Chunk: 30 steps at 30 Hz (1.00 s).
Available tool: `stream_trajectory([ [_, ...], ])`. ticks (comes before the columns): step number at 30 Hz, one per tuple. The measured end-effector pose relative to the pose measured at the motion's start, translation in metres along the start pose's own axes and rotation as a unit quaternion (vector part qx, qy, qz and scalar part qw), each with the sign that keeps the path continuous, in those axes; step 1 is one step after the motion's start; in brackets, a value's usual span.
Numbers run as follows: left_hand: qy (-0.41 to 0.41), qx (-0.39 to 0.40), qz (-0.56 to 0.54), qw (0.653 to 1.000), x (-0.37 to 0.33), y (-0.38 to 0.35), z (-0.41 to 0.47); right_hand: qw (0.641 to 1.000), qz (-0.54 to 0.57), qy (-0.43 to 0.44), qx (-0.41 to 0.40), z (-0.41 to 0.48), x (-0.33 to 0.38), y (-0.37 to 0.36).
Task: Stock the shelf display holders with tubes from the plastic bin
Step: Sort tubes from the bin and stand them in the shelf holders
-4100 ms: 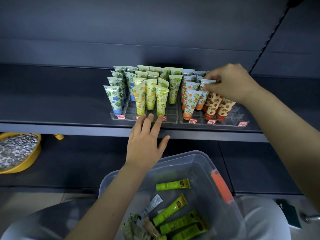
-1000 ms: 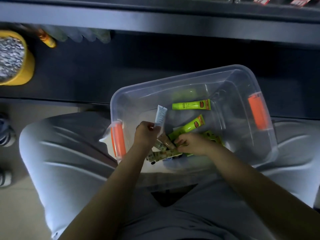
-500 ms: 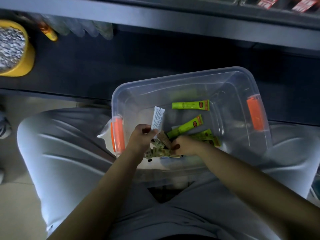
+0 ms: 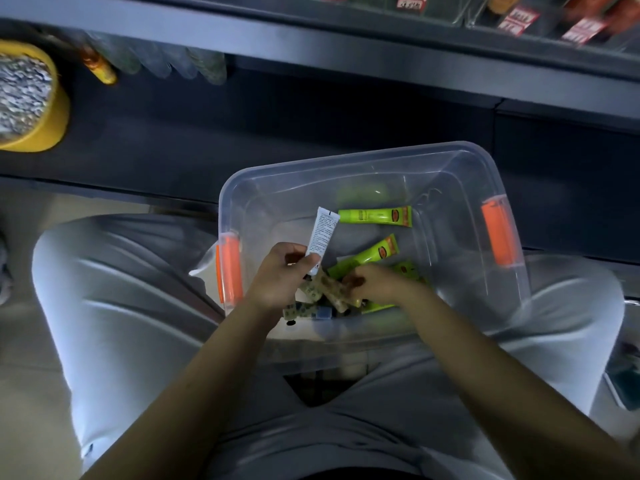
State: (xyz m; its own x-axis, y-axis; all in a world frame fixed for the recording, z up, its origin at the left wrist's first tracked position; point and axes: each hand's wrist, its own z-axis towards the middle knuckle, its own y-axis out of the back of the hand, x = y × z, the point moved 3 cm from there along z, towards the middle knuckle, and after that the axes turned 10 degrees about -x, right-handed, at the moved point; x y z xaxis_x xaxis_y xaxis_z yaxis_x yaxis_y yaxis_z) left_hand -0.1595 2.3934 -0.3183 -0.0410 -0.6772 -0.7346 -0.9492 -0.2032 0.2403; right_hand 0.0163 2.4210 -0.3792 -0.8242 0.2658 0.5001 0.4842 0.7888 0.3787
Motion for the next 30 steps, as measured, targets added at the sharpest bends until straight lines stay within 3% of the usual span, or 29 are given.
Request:
stream_trajectory([
  [2,-0.013,0.004,-0.019,1.0,-0.007,0.002,-0.006,0.991,0.115,-0.001,-0.067,-0.016,0.005,0.018],
  [5,-0.029,0.029,-0.081,0.996,-0.022,0.006,-0.019,0.948,0.294,0.015,-0.122,-0.046,0.009,0.037],
  [9,-0.06,0.102,-0.136,0.984,-0.044,0.01,-0.038,0.843,0.519,0.041,-0.14,-0.086,0.011,0.043],
  [13,-0.052,0.176,-0.249,0.951,-0.065,0.012,-0.063,0.769,0.612,0.087,-0.163,-0.117,0.017,0.046],
  [21,-0.072,0.245,-0.336,0.906,-0.093,0.011,-0.098,0.75,0.602,0.19,-0.197,-0.163,0.057,0.066],
  [30,-0.211,0.184,-0.22,0.934,-0.131,0.033,-0.108,0.759,0.527,0.244,-0.294,-0.2,0.103,0.106],
])
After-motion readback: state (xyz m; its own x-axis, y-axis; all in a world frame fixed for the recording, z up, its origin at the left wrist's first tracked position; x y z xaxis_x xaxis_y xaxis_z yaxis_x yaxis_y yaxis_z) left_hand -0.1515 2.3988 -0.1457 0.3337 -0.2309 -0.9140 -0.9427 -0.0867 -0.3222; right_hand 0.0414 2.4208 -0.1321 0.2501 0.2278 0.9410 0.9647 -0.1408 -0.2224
